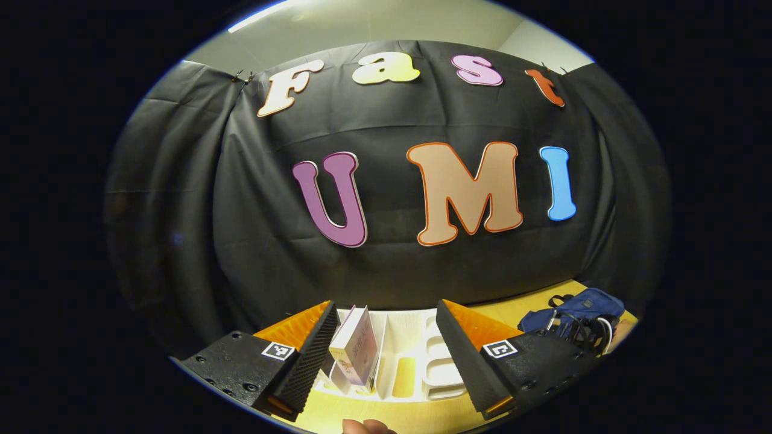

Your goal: Open the schoolbag, grab two books from the bookshelf and put them into the schoolbag.

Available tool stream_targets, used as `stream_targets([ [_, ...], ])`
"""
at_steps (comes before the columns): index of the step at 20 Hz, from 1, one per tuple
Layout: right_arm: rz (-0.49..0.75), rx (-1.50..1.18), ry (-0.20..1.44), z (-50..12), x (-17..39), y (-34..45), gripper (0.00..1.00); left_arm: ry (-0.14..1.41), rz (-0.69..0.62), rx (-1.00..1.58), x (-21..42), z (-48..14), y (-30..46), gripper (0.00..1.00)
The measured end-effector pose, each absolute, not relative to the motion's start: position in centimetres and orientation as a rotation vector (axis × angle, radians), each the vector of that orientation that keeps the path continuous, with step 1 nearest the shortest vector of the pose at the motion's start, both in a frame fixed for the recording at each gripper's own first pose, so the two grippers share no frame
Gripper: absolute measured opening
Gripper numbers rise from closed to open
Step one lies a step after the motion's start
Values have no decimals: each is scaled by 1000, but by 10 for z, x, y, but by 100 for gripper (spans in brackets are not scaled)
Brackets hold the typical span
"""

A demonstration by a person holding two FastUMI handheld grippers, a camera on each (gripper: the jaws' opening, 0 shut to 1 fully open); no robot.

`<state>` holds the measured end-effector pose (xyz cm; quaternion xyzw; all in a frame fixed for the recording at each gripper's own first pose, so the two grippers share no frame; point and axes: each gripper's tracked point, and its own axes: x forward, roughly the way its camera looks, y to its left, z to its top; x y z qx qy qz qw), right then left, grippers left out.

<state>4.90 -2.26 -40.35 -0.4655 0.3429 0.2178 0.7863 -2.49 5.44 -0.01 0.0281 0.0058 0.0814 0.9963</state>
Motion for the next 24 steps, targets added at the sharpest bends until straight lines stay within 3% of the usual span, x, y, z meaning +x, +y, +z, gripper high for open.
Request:
stream_targets([
  [2,472,-921,800,-403,48,-26,2,14,166,49,-24,-1,56,96],
  [5,453,-755,849,-394,52,-27,2,10,173,37,-27,-2,58,96],
  [6,449,-702,851,-386,53,-26,7,9,175,35,-27,-1,60,100],
  [7,442,-654,853,-379,55,-25,4,10,180,36,-27,-1,62,96],
  [10,412,-512,846,-359,59,-32,2,8,196,38,-26,0,72,100],
  [15,327,-183,808,-325,79,-45,7,19,219,9,-25,-3,83,96],
  [18,272,45,786,-294,93,-55,1,24,236,3,-26,-4,93,100],
  [19,253,102,776,-286,95,-63,1,24,242,0,-25,-3,97,96],
  [24,164,310,695,-255,99,-99,6,33,274,-8,-22,-2,115,97],
])
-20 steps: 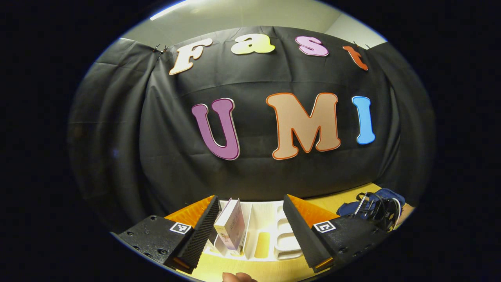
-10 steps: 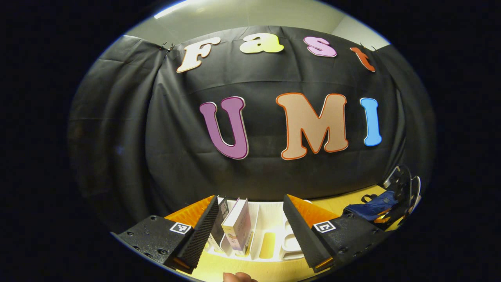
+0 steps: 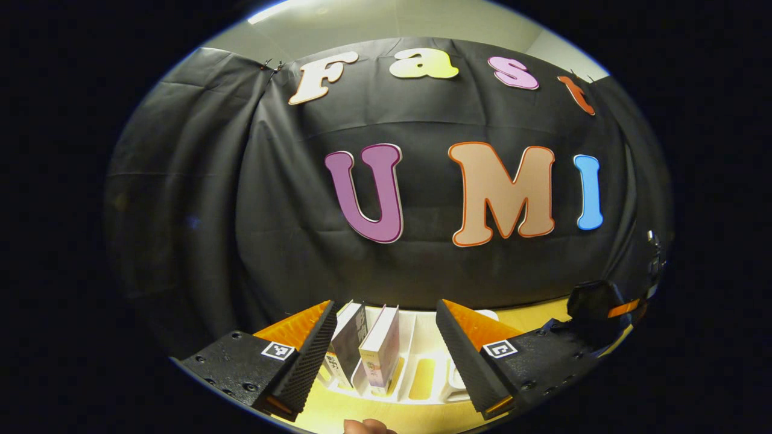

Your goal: Open the schoolbag, grab two books from the bookshelf and put them into the schoolbag.

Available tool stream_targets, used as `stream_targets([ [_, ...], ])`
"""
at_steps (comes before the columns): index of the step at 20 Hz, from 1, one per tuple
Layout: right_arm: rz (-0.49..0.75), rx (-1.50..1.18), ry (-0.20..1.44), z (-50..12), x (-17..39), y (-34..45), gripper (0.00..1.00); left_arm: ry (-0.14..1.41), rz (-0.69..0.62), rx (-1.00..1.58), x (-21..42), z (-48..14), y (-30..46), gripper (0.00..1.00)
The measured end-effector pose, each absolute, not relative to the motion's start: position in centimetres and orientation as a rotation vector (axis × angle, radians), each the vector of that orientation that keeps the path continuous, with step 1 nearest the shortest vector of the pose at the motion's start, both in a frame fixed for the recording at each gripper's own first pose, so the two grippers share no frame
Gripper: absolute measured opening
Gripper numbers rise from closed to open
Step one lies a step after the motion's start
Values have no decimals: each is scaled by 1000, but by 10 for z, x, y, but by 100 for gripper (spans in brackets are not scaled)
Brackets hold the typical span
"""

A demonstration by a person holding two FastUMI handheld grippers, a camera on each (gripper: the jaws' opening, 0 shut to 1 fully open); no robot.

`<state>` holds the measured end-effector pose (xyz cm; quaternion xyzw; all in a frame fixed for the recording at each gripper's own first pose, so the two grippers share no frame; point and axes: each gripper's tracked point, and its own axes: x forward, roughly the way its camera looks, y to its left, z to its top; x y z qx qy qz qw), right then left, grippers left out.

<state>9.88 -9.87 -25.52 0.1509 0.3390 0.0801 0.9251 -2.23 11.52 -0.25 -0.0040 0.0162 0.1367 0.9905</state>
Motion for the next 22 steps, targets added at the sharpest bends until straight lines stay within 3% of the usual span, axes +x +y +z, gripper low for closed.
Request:
stream_targets([
  [6,63,482,644,-238,94,-129,4,58,282,-31,-9,-7,132,100],
  [8,50,517,641,-239,96,-130,4,97,259,-43,4,-13,131,93],
  [9,44,522,636,-240,94,-133,4,129,232,-51,13,-19,129,100],
  [13,39,531,634,-240,92,-135,5,365,125,-147,37,-57,124,97],
  [16,39,542,630,-242,92,-135,5,568,123,-111,43,-90,133,98],
  [22,44,552,628,-243,92,-133,5,771,81,-46,73,-137,146,98],
])
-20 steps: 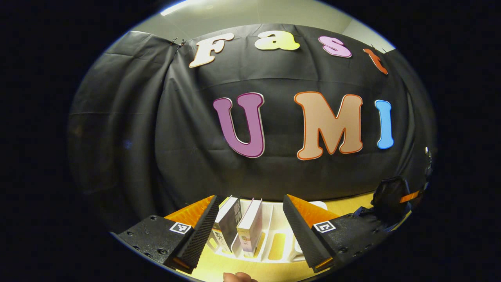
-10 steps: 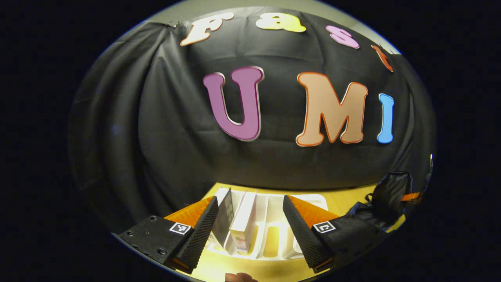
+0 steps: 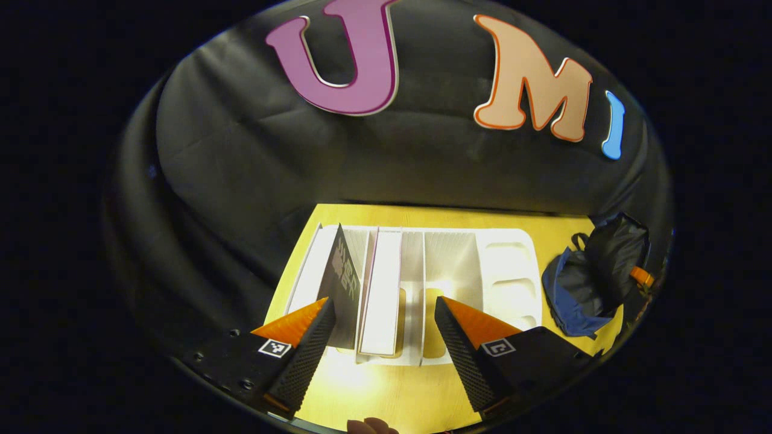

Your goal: Open the schoolbag, grab two books from the bookshelf and put them into the schoolbag.

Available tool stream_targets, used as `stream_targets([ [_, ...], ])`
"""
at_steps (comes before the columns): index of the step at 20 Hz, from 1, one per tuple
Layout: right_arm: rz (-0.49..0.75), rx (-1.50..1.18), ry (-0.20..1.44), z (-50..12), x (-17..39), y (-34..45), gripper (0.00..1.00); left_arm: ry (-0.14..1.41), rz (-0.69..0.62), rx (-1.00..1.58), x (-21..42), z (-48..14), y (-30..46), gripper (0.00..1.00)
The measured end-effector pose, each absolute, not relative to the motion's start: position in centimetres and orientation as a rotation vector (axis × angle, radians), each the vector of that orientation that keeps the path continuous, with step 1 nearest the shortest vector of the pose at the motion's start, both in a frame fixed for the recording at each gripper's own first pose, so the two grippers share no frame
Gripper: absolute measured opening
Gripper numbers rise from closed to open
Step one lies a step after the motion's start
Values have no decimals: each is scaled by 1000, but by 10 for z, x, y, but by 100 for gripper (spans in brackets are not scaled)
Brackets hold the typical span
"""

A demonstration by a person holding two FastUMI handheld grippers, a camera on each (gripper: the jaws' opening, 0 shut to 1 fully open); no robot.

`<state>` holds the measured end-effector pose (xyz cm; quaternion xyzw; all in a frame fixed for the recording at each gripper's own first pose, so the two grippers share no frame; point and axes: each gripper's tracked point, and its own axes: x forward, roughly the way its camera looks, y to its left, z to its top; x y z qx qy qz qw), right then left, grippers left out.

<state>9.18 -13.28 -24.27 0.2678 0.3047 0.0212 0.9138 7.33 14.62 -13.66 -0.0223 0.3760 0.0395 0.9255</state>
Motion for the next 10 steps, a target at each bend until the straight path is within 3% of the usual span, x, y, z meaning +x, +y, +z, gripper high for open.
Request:
stream_targets([
  [10,71,545,636,-244,91,-130,5,997,32,81,105,-179,145,94],
])
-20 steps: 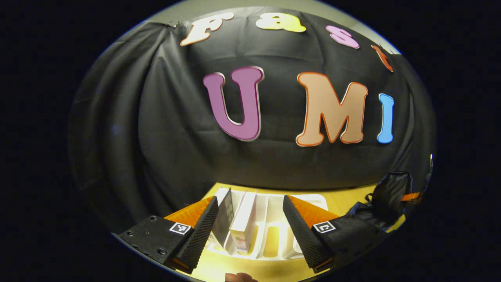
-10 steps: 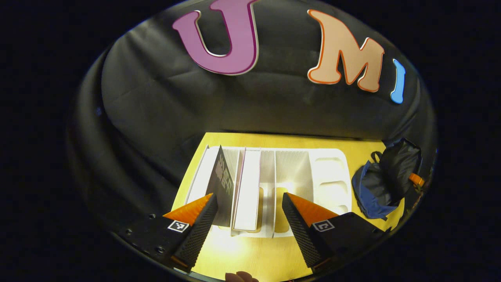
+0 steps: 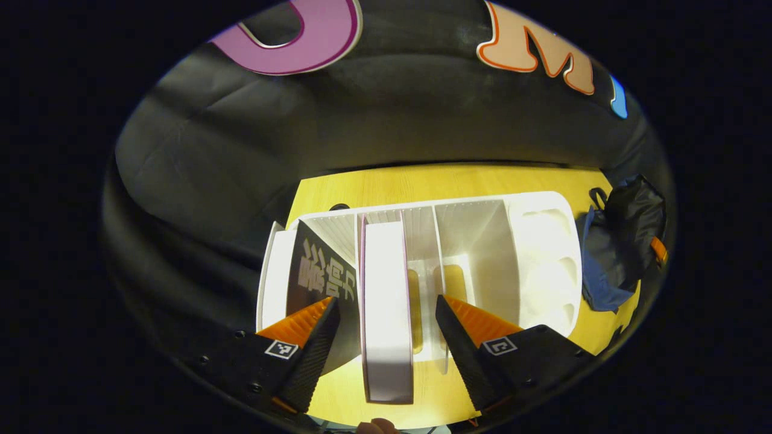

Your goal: Open the schoolbag, grab two books from the bookshelf and put them into the schoolbag.

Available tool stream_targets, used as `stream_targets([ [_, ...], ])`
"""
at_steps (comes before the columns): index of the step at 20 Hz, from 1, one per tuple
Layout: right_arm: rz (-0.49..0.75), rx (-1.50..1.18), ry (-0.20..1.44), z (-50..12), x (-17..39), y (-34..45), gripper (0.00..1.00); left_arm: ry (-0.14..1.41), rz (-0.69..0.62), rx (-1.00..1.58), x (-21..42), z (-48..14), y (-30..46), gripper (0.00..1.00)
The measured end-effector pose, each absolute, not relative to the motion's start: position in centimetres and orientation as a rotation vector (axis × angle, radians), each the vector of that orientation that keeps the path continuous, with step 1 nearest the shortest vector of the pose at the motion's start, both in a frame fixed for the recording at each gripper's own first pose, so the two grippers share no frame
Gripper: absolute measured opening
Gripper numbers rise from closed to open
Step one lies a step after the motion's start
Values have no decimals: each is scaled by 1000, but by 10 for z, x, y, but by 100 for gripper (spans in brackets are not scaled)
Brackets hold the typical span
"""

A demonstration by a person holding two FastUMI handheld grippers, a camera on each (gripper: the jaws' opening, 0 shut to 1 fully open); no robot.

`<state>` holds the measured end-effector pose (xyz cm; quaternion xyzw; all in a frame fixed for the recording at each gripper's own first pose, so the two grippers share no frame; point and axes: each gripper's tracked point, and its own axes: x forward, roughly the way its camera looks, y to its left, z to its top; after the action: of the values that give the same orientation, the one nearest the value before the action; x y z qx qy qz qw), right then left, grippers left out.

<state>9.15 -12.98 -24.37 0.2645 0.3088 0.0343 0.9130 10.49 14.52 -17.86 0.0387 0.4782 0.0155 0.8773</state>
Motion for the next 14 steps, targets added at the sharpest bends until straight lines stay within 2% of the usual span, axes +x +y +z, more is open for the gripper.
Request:
stream_targets([
  [3,66,550,628,-242,92,-130,5,1066,24,107,106,-184,144,90],
  [4,63,554,625,-242,92,-131,5,1083,25,105,104,-186,146,83],
  [5,61,560,624,-242,92,-131,5,1110,17,99,101,-188,144,67],
  [6,60,563,624,-242,93,-131,5,1137,6,96,99,-193,141,67],
  [8,59,566,624,-243,93,-131,5,1193,-27,53,90,-201,131,47],
  [9,58,567,623,-243,92,-131,5,1197,-31,30,91,-203,128,41],
  [14,57,565,620,-243,93,-131,5,1200,-19,22,88,-201,129,38],
])
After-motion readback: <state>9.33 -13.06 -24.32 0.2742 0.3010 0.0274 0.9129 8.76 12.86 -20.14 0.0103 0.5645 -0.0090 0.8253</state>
